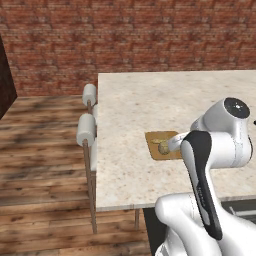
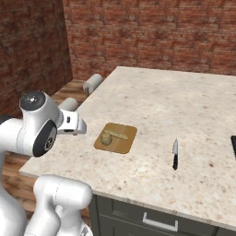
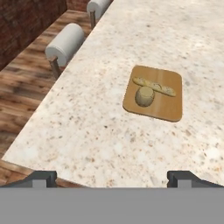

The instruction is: Retrieve the sausage and cheese from the fridge and place them on the cutting board on the counter.

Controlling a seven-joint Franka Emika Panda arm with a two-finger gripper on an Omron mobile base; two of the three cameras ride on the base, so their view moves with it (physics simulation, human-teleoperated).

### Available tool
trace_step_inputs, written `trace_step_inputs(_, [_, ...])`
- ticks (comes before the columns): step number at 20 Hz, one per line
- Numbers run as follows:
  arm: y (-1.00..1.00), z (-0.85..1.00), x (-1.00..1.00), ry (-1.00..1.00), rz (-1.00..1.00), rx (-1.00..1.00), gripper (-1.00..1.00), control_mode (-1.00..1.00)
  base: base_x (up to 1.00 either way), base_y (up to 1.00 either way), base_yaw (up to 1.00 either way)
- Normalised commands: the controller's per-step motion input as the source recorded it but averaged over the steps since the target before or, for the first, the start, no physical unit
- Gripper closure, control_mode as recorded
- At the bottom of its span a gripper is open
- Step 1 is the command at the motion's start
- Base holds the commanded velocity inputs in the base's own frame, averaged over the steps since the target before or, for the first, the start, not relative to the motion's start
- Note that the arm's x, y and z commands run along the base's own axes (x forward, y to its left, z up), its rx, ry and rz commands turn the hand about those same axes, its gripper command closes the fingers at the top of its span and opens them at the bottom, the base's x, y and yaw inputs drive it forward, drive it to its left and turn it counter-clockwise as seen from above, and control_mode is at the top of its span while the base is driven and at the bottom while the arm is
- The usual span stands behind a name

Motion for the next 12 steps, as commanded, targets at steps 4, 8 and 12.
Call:
trace_step_inputs(4, [0.00,0.00,0.00,0.00,0.00,0.00,-1.00,-1.00,0.00,0.00,0.00])
trace_step_inputs(8, [0.00,0.00,0.00,0.00,0.00,0.00,-1.00,-1.00,0.00,0.00,0.00])
trace_step_inputs(12, [0.00,0.00,0.00,0.00,0.00,0.00,-1.00,-1.00,0.00,0.00,0.00])
